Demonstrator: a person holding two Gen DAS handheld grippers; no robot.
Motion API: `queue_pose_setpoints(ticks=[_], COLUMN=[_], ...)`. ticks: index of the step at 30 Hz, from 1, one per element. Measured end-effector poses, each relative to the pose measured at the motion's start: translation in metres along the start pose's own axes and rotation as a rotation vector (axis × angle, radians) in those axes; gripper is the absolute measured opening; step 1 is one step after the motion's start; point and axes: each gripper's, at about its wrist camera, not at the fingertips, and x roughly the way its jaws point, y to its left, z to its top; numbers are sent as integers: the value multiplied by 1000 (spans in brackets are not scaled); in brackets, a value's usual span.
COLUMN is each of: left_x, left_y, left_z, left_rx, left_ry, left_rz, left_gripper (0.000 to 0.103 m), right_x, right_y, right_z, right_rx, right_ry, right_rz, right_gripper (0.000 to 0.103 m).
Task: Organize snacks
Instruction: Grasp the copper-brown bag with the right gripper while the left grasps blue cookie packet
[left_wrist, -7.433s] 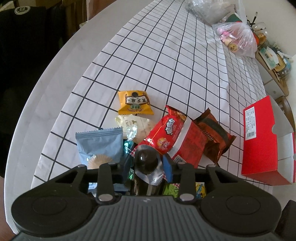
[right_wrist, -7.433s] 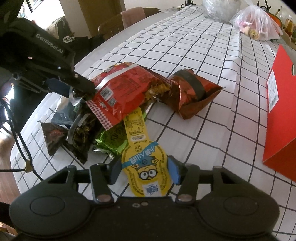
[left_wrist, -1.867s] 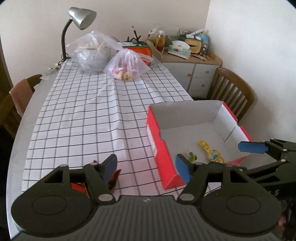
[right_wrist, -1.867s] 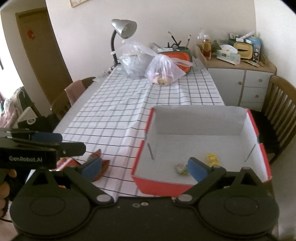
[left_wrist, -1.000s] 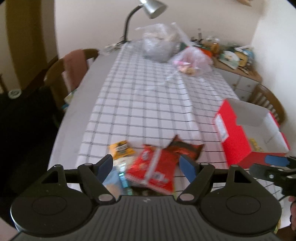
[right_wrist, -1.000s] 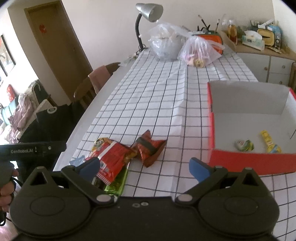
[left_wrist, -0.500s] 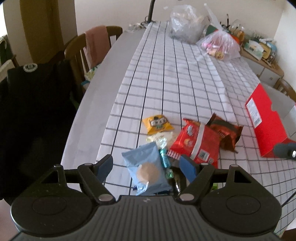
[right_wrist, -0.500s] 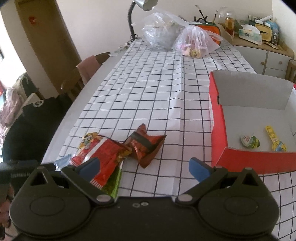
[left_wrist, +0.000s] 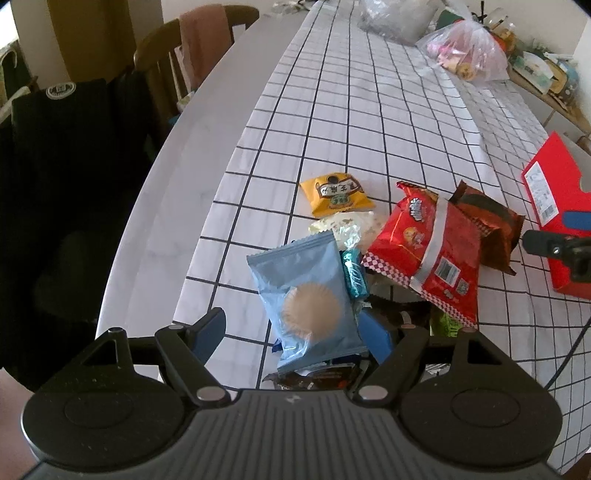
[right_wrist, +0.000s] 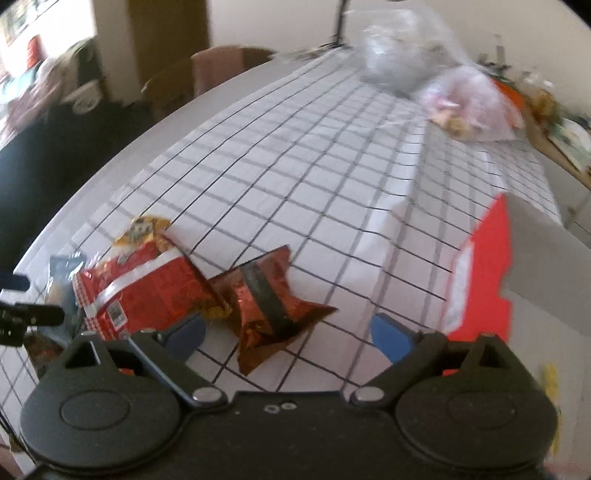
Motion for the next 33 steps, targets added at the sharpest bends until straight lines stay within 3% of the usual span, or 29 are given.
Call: queue_pose_setpoints(ticks=[7,15,19,24,27,33], left_x=[16,26,30,26,25,23], left_y=[-5,-6,-2,-1,0,2], left_z=[4,10,12,12,11,7], left_rx=[9,11,-16,-44,-53,-65], left_ry=[42,63,76,81,80,73], left_rz=[18,13,-8,-48,-58,-62], left_gripper=[78,78,76,54,49,47], right_x=[32,50,54,51,46,36], right_y=[17,26,25,23,22,16], right_z=[3,5,6,4,1,-7], right_rx=[-228,-332,-339,-322,-285,-152], right_ry=[71,74,61,42,30,20], right_rz=[-3,-15,-34,-46,-56,-80], right_gripper=[88,88,82,72,61,47])
